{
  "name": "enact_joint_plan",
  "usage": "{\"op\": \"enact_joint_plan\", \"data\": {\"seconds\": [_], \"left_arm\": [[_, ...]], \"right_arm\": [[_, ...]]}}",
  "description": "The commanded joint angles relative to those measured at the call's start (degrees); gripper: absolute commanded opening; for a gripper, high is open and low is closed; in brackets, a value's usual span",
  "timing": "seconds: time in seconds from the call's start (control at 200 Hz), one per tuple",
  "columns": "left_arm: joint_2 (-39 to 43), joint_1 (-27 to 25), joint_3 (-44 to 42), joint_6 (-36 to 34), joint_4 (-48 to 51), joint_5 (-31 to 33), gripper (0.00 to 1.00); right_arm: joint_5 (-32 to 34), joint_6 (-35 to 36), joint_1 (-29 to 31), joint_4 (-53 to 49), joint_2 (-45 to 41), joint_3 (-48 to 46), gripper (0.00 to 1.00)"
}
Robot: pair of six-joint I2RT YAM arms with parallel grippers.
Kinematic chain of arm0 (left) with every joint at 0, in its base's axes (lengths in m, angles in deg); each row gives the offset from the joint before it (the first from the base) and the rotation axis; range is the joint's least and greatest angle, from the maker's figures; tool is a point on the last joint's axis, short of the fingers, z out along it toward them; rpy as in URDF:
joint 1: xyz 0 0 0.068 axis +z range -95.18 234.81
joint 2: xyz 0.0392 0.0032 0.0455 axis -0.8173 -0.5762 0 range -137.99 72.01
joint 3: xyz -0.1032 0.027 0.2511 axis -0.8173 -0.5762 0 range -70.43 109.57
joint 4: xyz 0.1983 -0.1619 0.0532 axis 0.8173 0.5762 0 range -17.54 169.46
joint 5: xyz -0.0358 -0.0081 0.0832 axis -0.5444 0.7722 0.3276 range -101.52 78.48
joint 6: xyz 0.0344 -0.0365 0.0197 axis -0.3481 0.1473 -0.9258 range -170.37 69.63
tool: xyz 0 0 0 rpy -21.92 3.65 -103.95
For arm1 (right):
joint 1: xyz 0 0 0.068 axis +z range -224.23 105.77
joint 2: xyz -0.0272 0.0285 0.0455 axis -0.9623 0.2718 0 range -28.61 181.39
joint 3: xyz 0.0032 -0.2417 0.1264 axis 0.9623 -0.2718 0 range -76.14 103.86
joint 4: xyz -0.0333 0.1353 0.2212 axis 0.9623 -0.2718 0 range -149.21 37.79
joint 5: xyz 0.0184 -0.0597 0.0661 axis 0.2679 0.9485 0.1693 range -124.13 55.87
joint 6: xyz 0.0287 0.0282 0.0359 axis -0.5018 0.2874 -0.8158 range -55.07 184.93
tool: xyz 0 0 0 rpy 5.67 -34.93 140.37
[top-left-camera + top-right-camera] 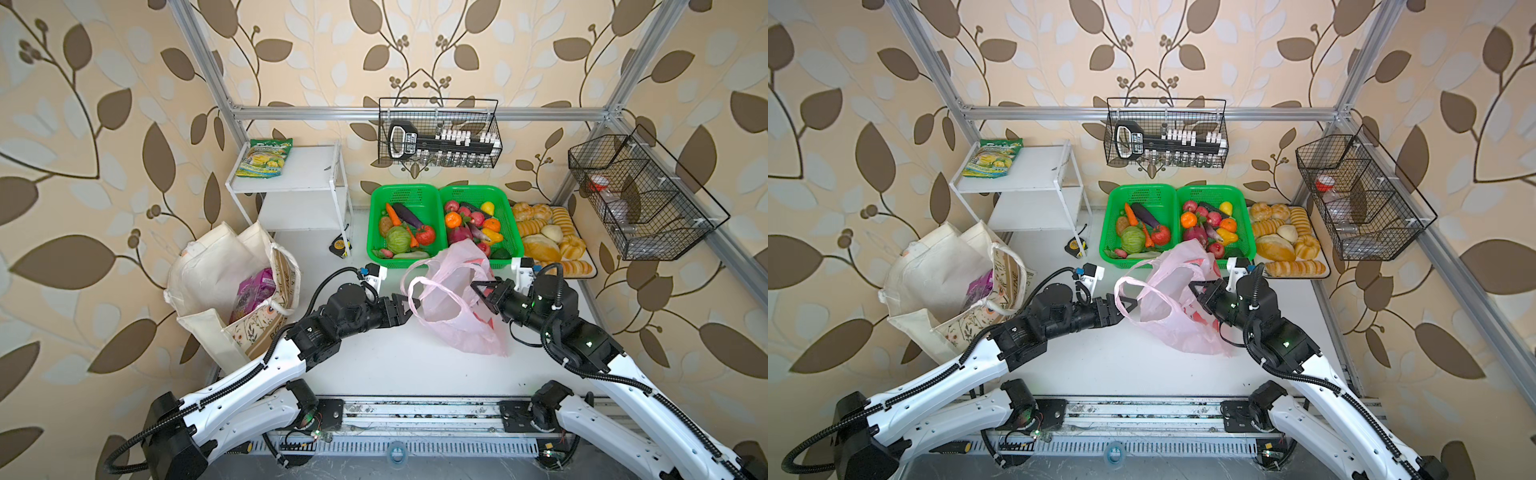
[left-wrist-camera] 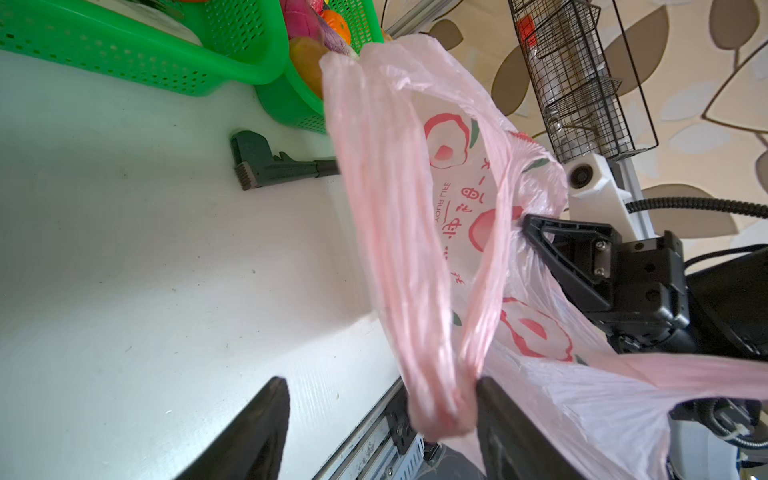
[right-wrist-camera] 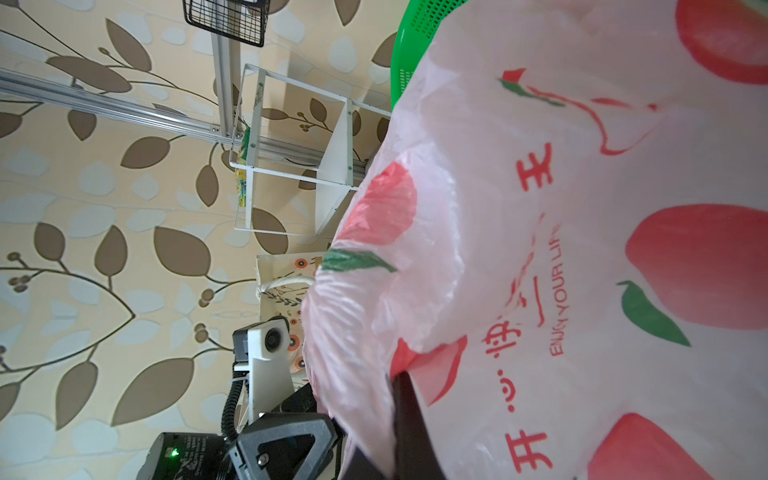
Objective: Place the mixed food into the grocery bags and tie them
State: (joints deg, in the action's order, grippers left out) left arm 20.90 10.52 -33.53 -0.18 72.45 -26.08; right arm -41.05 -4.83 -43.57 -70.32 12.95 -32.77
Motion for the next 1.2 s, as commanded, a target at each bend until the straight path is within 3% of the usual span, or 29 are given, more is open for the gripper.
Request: {"op": "enact_joint_plan", "data": {"seconds": [0.0,0.135,0.24,0.36,0.67,0.83,0.945,1.085,1.195], "left_arm": [[-0.48,-0.36,-0.35,2.82,-8.38,-1.02,0.74],[-6.59,-0.36,3.51,0.12,-10.98,-6.59,0.85],[-7.39,-0.36,3.14,1.02,-14.34,-5.41,0.91],[-5.47,-0.36,2.10,-0.17,-15.99,-2.68,0.90],[-11.09,-0.36,4.08,0.96,-15.99,-4.70,0.58],[-12.48,-0.36,6.92,-0.25,-12.04,-2.66,0.26],[-9.88,-0.36,6.97,-0.95,-5.62,5.15,0.00],[-4.60,-0.36,5.34,-1.81,0.34,14.51,0.00],[-2.77,-0.36,5.26,-2.86,3.71,17.51,0.00]], "right_arm": [[-0.76,-1.81,-0.47,2.07,-0.88,-1.12,0.00],[-1.45,-2.19,-0.42,2.71,-0.73,-1.10,0.00],[-1.64,-2.22,-0.64,2.88,-0.77,-1.19,0.00],[-1.94,-2.27,-1.03,2.53,-1.00,-1.65,0.00],[-4.25,-3.46,-1.10,5.80,-0.63,-2.01,0.00],[-4.43,-0.88,-1.12,2.90,-0.59,-0.96,0.00],[0.01,3.81,-1.17,-6.46,-1.18,1.41,0.00],[11.63,10.48,-1.12,-23.94,-1.33,6.35,0.00],[14.62,13.19,-1.12,-29.11,-1.91,8.50,0.00]]}}
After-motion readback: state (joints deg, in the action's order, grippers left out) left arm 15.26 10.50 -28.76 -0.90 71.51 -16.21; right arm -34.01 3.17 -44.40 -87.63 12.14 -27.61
